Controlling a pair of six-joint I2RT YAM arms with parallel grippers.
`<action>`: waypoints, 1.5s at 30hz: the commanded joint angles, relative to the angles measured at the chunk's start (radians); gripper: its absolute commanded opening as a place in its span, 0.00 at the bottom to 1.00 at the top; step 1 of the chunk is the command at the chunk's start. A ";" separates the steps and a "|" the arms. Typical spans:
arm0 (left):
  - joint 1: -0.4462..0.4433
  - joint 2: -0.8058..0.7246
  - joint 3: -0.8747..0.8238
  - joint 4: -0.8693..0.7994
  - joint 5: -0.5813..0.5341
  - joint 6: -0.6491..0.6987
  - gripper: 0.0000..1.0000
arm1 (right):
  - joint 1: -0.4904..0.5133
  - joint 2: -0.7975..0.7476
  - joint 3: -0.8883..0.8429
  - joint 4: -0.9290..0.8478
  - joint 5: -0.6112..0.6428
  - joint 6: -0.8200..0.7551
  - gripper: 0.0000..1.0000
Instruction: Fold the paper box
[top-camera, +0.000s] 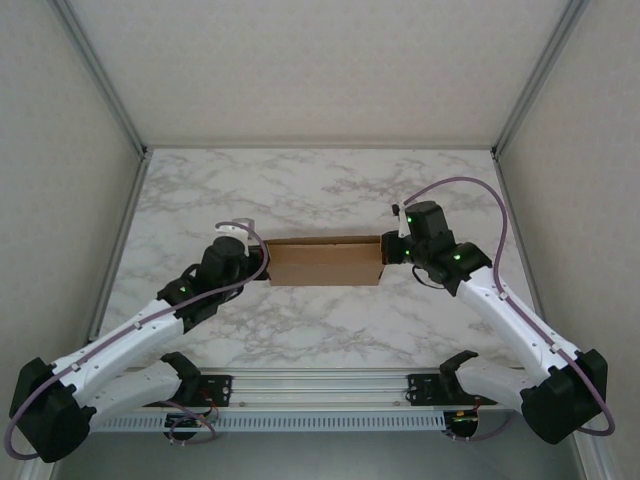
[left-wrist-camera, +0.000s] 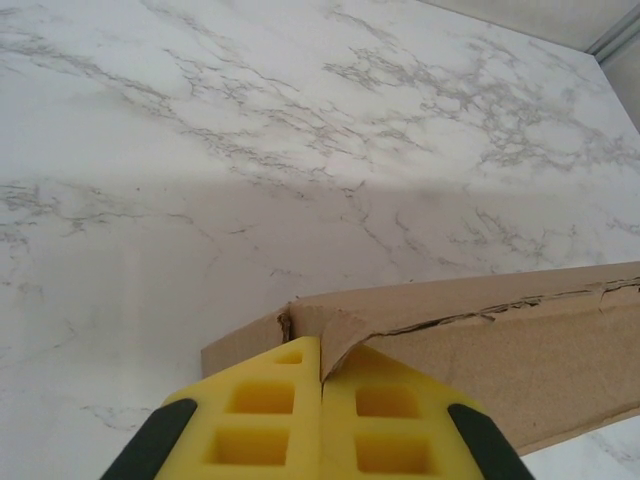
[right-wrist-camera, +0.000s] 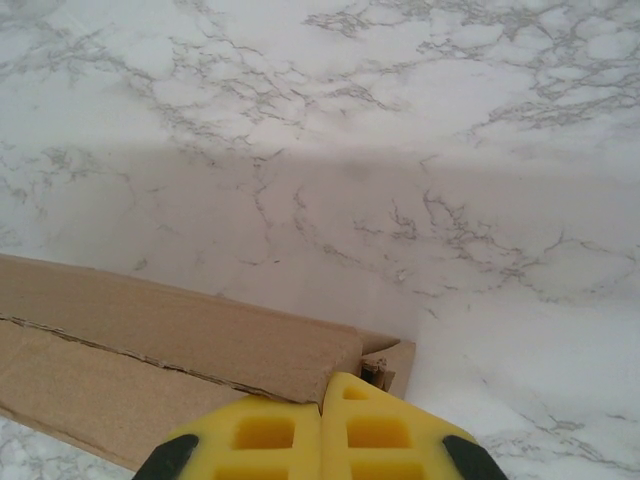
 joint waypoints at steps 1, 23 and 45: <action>-0.013 0.002 -0.044 -0.093 -0.098 -0.044 0.00 | 0.001 -0.008 -0.041 -0.027 0.023 -0.032 0.00; -0.035 -0.004 -0.072 -0.066 -0.191 -0.062 0.00 | 0.033 -0.189 -0.316 0.250 0.002 -0.173 0.06; -0.181 0.021 -0.191 0.001 -0.414 -0.114 0.00 | 0.048 -0.347 -0.507 0.484 0.012 -0.113 0.42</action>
